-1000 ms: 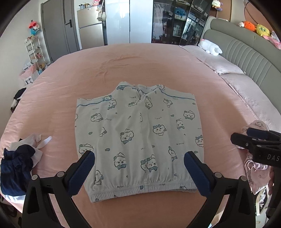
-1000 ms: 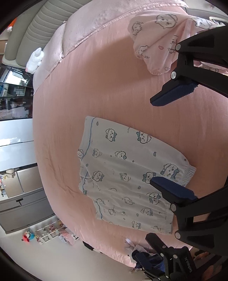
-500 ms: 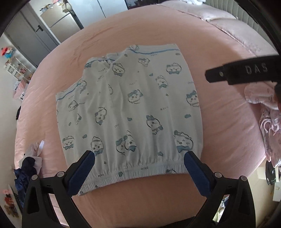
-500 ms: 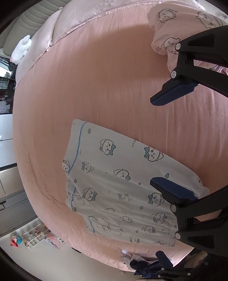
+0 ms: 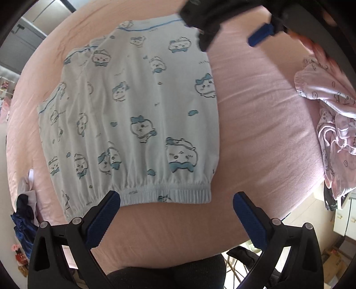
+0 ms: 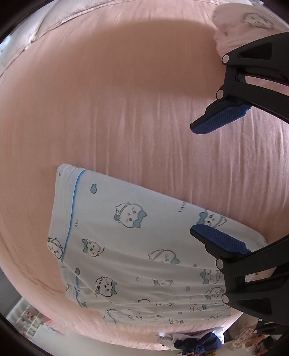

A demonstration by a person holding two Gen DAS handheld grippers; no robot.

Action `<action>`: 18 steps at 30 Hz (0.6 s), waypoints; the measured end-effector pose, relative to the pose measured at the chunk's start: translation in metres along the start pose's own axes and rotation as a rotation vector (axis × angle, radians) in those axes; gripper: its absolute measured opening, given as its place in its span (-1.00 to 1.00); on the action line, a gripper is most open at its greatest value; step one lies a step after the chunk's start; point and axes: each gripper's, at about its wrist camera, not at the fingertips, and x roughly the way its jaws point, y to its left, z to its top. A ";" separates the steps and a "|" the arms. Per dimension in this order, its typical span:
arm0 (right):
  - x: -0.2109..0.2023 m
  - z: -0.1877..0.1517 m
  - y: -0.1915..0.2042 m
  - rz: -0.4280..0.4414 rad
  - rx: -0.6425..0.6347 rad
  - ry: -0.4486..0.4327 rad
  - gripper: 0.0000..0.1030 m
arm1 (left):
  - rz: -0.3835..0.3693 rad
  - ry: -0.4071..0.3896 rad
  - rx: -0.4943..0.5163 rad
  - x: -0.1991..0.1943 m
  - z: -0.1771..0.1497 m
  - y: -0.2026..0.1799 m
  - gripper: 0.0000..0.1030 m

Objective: Fold clothes
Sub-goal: 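Lower the right gripper to the waistband corner and the left gripper to the leg cuff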

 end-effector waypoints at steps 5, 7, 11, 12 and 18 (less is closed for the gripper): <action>0.010 0.026 0.004 0.026 -0.004 0.070 0.62 | 0.012 0.051 0.027 0.008 0.009 -0.011 1.00; 0.013 0.036 0.002 0.017 0.010 0.097 0.62 | 0.006 0.056 0.035 0.010 0.014 -0.013 1.00; 0.018 0.053 0.000 -0.013 0.018 0.128 0.62 | 0.006 0.070 0.048 0.018 0.024 -0.020 1.00; 0.019 0.056 0.000 -0.013 0.017 0.129 0.62 | 0.007 0.083 0.050 0.023 0.026 -0.021 1.00; 0.024 0.067 -0.002 0.037 0.038 0.113 0.62 | 0.111 0.129 0.057 0.048 0.029 -0.024 1.00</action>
